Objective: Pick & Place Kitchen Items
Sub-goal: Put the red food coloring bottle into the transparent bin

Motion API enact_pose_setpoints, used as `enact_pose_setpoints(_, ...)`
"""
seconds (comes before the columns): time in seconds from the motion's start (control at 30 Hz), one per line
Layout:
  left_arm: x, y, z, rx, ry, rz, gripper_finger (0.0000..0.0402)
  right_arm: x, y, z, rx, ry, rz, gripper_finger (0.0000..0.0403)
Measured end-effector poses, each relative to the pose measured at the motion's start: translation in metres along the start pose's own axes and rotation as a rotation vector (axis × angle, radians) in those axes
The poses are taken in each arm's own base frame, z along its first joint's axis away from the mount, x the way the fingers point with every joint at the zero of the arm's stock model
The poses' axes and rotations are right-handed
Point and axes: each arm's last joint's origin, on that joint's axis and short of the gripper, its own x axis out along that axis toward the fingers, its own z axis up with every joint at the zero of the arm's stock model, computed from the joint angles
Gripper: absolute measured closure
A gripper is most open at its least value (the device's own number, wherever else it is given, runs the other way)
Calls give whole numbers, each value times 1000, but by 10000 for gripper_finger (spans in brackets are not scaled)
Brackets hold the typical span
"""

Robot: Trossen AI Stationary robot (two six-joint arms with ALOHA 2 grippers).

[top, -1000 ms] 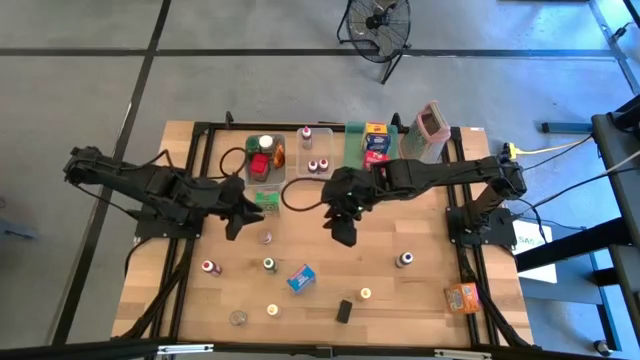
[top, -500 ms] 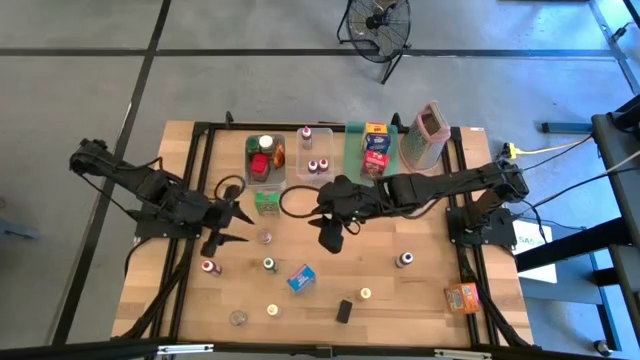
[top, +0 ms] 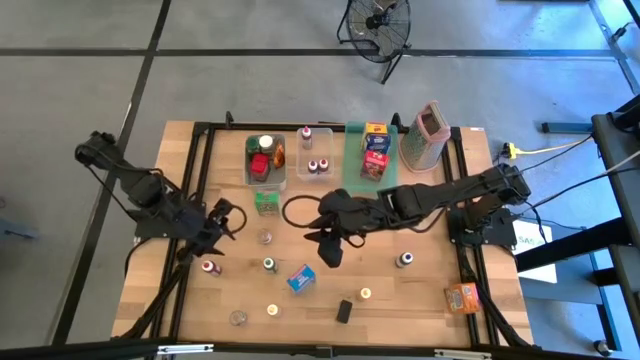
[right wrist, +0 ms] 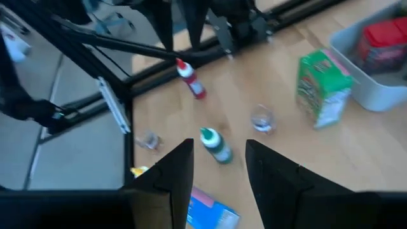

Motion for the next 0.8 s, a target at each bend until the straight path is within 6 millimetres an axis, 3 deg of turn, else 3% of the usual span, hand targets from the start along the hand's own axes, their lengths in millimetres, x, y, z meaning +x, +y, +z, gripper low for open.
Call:
enact_pose_setpoints(0.17, -11, -9, 4, -41, 202, -51, 193, -1, 9, 3, -6, -64, 43, 258)
enact_pose_setpoints(0.4, 0, -34, 7, -1, 452, -164, 194, -3, 16, 6, -28, -117, 86, 258)
enact_pose_setpoints(0.57, 5, -51, 8, 33, 493, -176, 192, 0, 17, 6, -28, -125, 90, 258)
enact_pose_setpoints(0.8, 2, -60, 2, 44, 467, -103, 192, 20, 20, 2, -30, -152, 108, 258)
